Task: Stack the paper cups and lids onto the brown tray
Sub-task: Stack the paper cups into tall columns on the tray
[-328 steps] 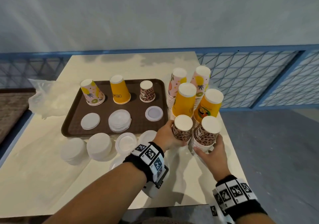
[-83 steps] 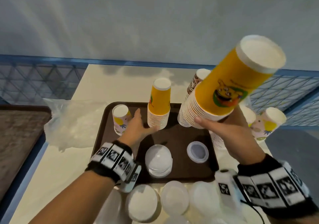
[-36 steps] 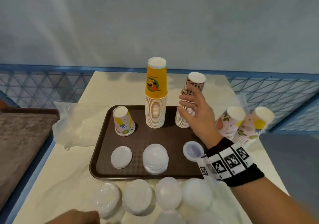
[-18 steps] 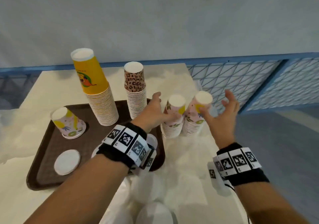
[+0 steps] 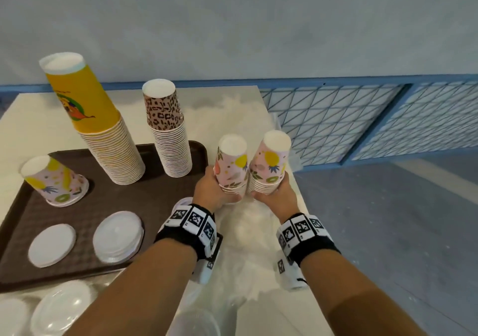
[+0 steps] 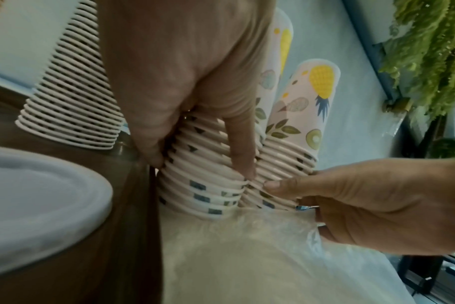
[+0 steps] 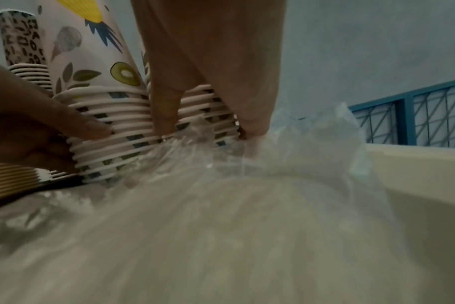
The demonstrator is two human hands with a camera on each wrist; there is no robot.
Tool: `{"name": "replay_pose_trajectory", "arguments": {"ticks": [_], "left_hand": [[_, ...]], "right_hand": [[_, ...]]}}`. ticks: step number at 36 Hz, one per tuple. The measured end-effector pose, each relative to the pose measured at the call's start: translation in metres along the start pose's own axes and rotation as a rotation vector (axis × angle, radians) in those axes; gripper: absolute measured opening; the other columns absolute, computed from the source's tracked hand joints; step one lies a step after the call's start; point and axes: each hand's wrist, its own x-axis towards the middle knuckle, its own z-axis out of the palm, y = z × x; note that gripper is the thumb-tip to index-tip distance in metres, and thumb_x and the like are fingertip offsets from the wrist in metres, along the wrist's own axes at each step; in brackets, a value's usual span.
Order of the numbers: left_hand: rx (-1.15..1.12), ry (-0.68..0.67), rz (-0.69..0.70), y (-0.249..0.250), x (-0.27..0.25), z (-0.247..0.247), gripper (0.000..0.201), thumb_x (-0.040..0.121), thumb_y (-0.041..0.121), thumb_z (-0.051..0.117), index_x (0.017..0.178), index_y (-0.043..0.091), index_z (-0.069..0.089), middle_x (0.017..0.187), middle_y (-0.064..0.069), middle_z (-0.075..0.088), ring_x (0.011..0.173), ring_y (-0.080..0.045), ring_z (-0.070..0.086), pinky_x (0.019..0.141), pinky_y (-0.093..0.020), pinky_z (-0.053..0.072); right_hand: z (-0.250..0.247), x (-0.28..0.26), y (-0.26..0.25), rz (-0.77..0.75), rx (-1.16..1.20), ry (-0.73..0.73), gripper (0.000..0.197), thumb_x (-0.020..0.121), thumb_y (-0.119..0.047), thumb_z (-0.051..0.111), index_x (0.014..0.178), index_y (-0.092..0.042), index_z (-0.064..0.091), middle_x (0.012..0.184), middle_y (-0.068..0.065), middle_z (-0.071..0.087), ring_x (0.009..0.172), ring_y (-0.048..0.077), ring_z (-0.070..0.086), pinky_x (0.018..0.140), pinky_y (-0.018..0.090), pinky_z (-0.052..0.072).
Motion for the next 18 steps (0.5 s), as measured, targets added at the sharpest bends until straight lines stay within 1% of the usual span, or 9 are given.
{"name": "replay_pose_trajectory", "arguments": {"ticks": [2,5,6,8,10,11,13,15,18], "left_hand": [[-0.007,-0.002,0.010,0.002,-0.002,-0.002,0.076,0.061,0.016,0.085,0.125,0.008,0.045,0.126,-0.010,0.060,0.119,-0.028,0.055,0.088,-0.025,0.039],[-0.045,0.003,0.031,0.004,-0.006,-0.006,0.077,0.060,0.021,0.086,0.126,0.014,0.046,0.127,-0.006,0.060,0.118,-0.026,0.056,0.093,-0.028,0.043],[-0.080,-0.003,0.030,0.004,-0.008,-0.007,0.078,0.058,0.023,0.086,0.125,0.017,0.047,0.126,-0.004,0.060,0.118,-0.025,0.057,0.094,-0.029,0.045],[-0.183,-0.014,0.069,0.006,-0.015,-0.012,0.081,0.047,0.031,0.087,0.118,0.023,0.050,0.121,-0.001,0.063,0.115,-0.022,0.059,0.097,-0.034,0.048],[-0.301,-0.031,0.119,0.009,-0.021,-0.019,0.085,0.033,0.040,0.082,0.110,0.028,0.049,0.116,0.002,0.063,0.112,-0.019,0.061,0.097,-0.040,0.049],[-0.346,-0.043,0.150,0.011,-0.023,-0.023,0.084,0.031,0.041,0.081,0.107,0.030,0.048,0.116,0.003,0.062,0.111,-0.018,0.061,0.098,-0.041,0.050],[-0.410,-0.065,0.215,0.017,-0.026,-0.036,0.081,0.033,0.036,0.082,0.106,0.034,0.047,0.120,0.001,0.061,0.113,-0.017,0.060,0.100,-0.043,0.049],[-0.447,-0.073,0.274,0.019,-0.030,-0.052,0.083,0.037,0.032,0.084,0.111,0.033,0.047,0.125,-0.001,0.060,0.116,-0.018,0.059,0.101,-0.046,0.047],[-0.490,-0.062,0.329,0.020,-0.038,-0.078,0.085,0.039,0.029,0.083,0.117,0.028,0.048,0.123,0.000,0.060,0.112,-0.013,0.060,0.100,-0.040,0.050]], "right_hand": [[0.000,0.000,0.000,0.006,0.020,0.012,0.091,0.058,-0.024,0.087,0.135,-0.017,0.037,0.131,0.009,0.057,0.120,0.029,0.055,0.101,0.045,0.044],[0.000,-0.002,0.004,-0.029,0.098,0.042,0.102,0.041,-0.045,0.082,0.131,-0.021,0.041,0.127,0.005,0.060,0.116,0.028,0.058,0.097,0.052,0.047],[0.000,-0.003,0.005,-0.038,0.130,0.045,0.103,0.038,-0.047,0.080,0.130,-0.021,0.041,0.126,0.004,0.061,0.114,0.026,0.059,0.096,0.052,0.047],[0.000,-0.008,-0.003,-0.062,0.202,0.049,0.096,0.038,-0.045,0.079,0.125,-0.024,0.044,0.122,0.001,0.062,0.111,0.023,0.061,0.095,0.052,0.049],[0.001,-0.014,-0.014,-0.104,0.274,0.055,0.088,0.038,-0.040,0.080,0.118,-0.029,0.044,0.118,-0.001,0.062,0.108,0.020,0.061,0.095,0.049,0.050],[0.002,-0.016,-0.020,-0.133,0.300,0.059,0.087,0.039,-0.037,0.080,0.117,-0.031,0.043,0.116,-0.003,0.061,0.108,0.019,0.061,0.094,0.046,0.050],[0.005,-0.022,-0.034,-0.193,0.329,0.072,0.090,0.040,-0.031,0.083,0.120,-0.030,0.042,0.115,-0.005,0.061,0.108,0.017,0.061,0.092,0.041,0.051],[0.009,-0.029,-0.051,-0.246,0.348,0.079,0.094,0.041,-0.031,0.084,0.125,-0.024,0.042,0.117,-0.004,0.062,0.108,0.016,0.061,0.091,0.039,0.051],[0.021,-0.041,-0.075,-0.299,0.387,0.074,0.098,0.042,-0.032,0.084,0.129,-0.018,0.043,0.121,0.002,0.063,0.110,0.019,0.062,0.088,0.039,0.053]]}}
